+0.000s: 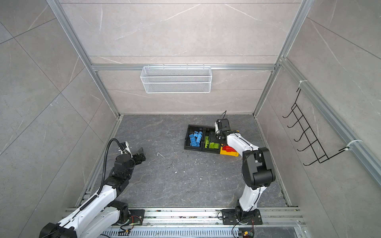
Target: Sort the legos into containers by color
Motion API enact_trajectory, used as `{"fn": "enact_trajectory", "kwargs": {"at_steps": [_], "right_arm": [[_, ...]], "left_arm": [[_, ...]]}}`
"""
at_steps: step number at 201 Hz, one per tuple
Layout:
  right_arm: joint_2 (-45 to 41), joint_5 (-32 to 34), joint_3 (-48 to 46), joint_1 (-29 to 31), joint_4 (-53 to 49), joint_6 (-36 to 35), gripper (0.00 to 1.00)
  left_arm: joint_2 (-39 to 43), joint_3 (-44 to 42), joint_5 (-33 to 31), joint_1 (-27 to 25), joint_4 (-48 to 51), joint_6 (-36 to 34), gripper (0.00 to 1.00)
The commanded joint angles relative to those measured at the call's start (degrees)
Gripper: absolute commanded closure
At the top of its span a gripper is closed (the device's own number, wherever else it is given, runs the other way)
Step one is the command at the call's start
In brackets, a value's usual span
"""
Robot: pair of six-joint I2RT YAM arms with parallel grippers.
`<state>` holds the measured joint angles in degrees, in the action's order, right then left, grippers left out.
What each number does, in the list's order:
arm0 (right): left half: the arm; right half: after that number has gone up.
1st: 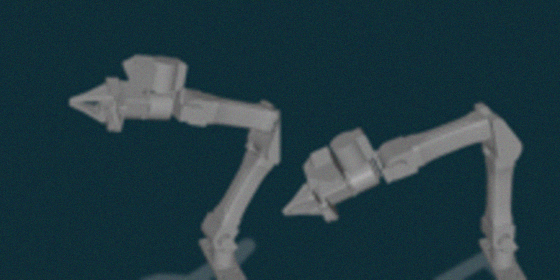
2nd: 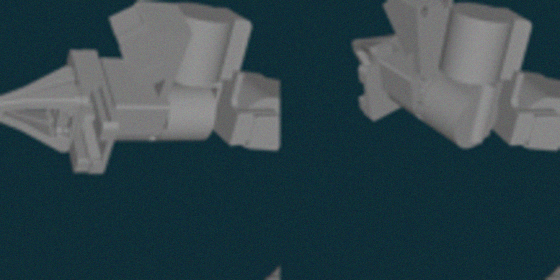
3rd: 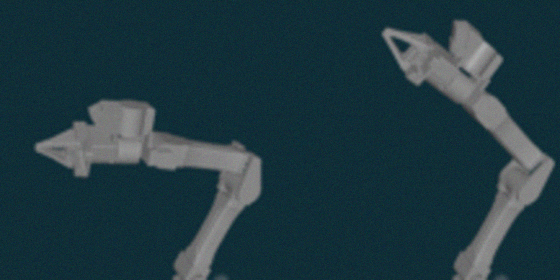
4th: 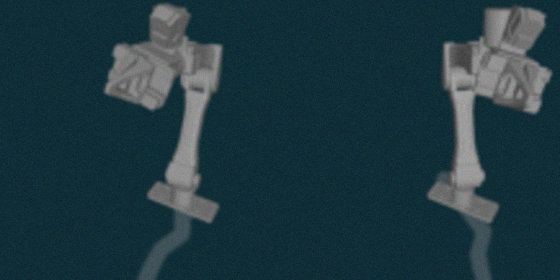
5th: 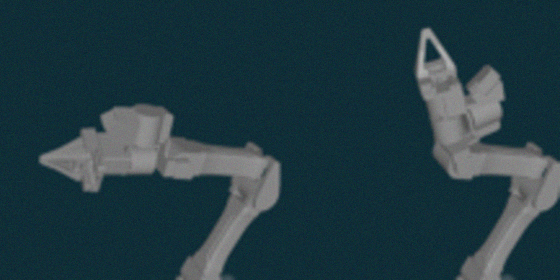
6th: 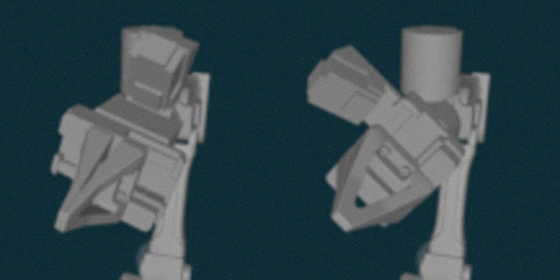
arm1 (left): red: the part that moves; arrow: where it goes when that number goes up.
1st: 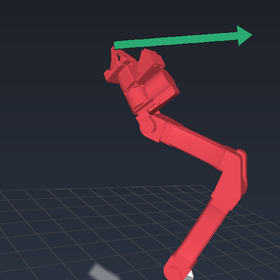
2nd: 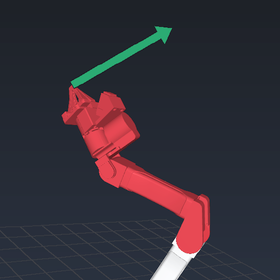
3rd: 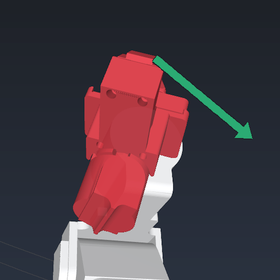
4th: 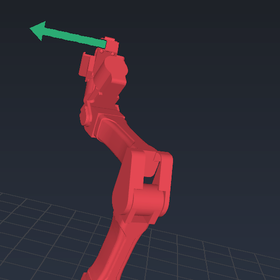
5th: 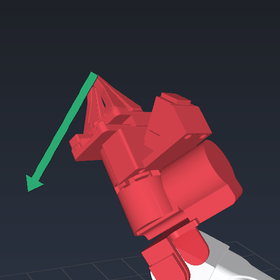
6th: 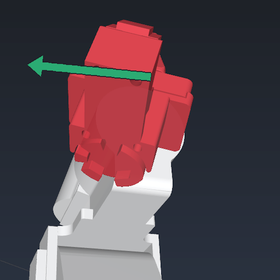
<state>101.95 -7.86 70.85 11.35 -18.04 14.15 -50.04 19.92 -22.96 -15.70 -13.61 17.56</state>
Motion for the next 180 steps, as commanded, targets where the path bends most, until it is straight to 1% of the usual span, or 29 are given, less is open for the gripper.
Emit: {"fn": "enact_trajectory", "kwargs": {"at_steps": [1,18,28,30,46,58,63,72,85,100,113,122,139,147,157,168,175,180], "right_arm": [[-4.6,-3.0,0.8,-1.4,0.9,0.4,0.26],[-9.8,-3.1,-2.8,-2.8,3.2,0.4,0.23],[-13.9,-1.9,-6.5,-3.4,5.5,0.2,0.20],[-14.7,-1.6,-7.3,-3.5,6.1,0.2,0.20],[-21.9,2.1,-15.6,-4.0,11.7,-0.9,0.17],[-27.6,6.0,-22.9,-4.0,17.2,-1.8,0.16],[-30.0,8.8,-26.0,-4.0,19.0,-1.8,0.16],[-33.6,13.6,-30.2,-4.1,21.1,-1.6,0.11],[-38.0,18.3,-35.7,-4.2,23.0,-2.6,0.05],[-40.8,22.1,-41.0,-4.3,27.5,-3.1,0.00],[-40.9,22.9,-45.4,-4.3,34.4,-4.1,0.00],[-39.5,23.6,-48.2,-4.3,40.1,-5.2,0.00],[-33.1,23.9,-53.9,-4.3,56.1,-7.2,0.00],[-30.2,22.3,-55.2,-4.3,63.2,-9.0,0.00],[-27.6,21.4,-54.8,-4.3,65.7,-11.0,0.00],[-26.7,22.1,-53.6,-4.4,64.2,-11.4,0.00],[-26.0,21.9,-54.0,-4.3,66.0,-12.3,0.00],[-24.8,21.6,-55.1,-4.3,69.2,-12.7,0.00]], "left_arm": [[-1.2,1.9,-3.3,0.4,-4.1,-4.9,0.01],[-2.4,0.5,-3.8,0.9,-9.3,-9.6,0.01],[-3.6,0.1,-3.8,1.6,-12.1,-12.1,0.01],[-3.8,0.1,-5.0,1.8,-12.5,-12.5,0.01],[-6.7,1.0,-5.2,3.9,-13.4,-13.6,0.01],[-9.4,2.2,-4.7,6.4,-13.6,-13.3,0.01],[-10.5,2.3,-4.4,7.7,-14.3,-12.7,0.01],[-12.0,1.6,-0.6,10.3,-16.6,-12.2,0.00],[-14.0,0.0,2.7,13.4,-22.0,-11.5,0.01],[-17.2,-1.6,4.8,14.5,-27.9,-13.3,0.01],[-18.1,-1.2,5.1,14.5,-27.6,-14.8,0.01],[-18.7,-1.2,4.8,14.6,-27.8,-15.3,0.01],[-19.1,-0.6,6.8,14.6,-26.1,-16.2,0.00],[-19.7,-0.2,8.2,14.6,-24.6,-16.7,0.00],[-22.6,-1.0,8.2,14.6,-26.8,-16.5,0.00],[-26.9,-1.1,9.4,15.1,-30.8,-16.6,0.00],[-28.2,-0.1,12.2,15.2,-29.5,-17.5,0.00],[-29.7,0.7,13.0,15.2,-29.3,-18.0,0.00]]}}
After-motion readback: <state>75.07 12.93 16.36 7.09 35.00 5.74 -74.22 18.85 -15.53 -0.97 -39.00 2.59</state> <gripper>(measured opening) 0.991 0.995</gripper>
